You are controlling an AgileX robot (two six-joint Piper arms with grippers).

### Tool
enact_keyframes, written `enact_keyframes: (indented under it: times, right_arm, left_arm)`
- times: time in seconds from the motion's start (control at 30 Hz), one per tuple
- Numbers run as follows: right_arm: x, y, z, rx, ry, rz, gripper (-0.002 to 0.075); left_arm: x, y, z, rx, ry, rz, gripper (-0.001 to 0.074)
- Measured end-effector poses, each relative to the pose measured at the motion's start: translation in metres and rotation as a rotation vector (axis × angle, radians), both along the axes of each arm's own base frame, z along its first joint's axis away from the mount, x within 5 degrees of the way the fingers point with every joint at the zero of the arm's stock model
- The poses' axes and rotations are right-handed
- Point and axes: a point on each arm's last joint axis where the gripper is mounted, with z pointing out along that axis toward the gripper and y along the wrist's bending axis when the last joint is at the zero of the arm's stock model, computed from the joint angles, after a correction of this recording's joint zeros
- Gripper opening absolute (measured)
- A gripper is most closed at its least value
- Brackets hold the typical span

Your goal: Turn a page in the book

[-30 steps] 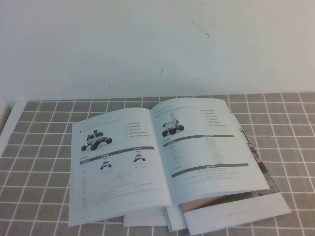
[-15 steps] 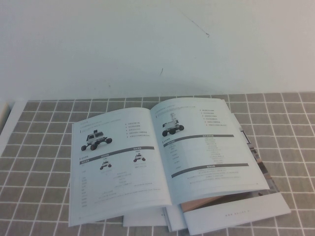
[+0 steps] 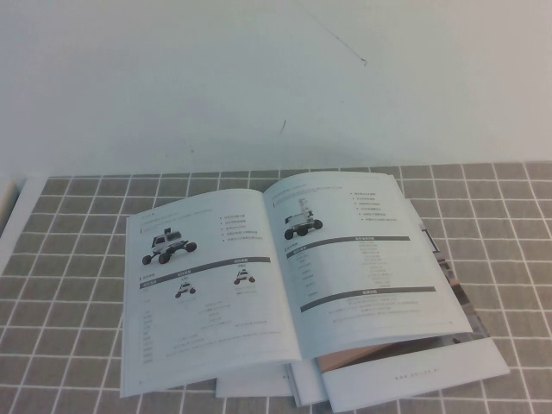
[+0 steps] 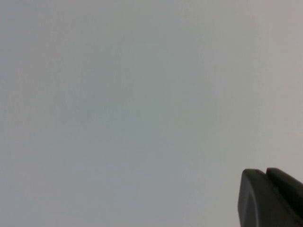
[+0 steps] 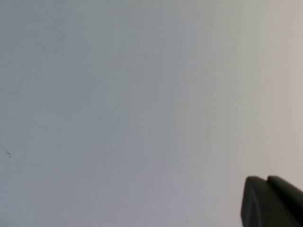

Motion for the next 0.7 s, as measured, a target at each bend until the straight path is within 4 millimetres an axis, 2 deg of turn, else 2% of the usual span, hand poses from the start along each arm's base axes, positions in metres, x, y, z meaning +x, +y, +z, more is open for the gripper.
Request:
enact_keyframes:
  times: [0.07,0.13,0.23,0.37,0.57,0.7]
  right_arm:
    - [0.007,0.000,0.013,0.030,0.042,0.010,-0.0003]
    - [0.021,0.000,0.022,0.078,0.103,0.025,-0.0003]
    - [0.052,-0.001,0.033,0.165,0.236,0.049,-0.0003]
    - [0.097,0.000,0.038,0.215,0.444,0.073,-0.0003]
    - [0.168,0.007,0.030,0.192,0.719,0.190,-0.0003]
    - [0.201,0.019,0.023,0.178,0.844,0.365,-0.0003]
  left_arm:
    - [0.008,0.001,0.005,-0.057,0.062,-0.011,-0.0004]
    - [0.028,0.001,0.007,-0.135,0.183,-0.032,-0.0004]
    - [0.057,-0.002,0.008,-0.179,0.326,-0.060,-0.0004]
    - [0.103,-0.018,0.009,-0.155,0.493,-0.135,-0.0004]
    - [0.151,-0.053,-0.002,-0.020,0.716,-0.226,-0.0004]
    - [0.181,-0.078,-0.021,0.046,0.872,-0.260,-0.0004]
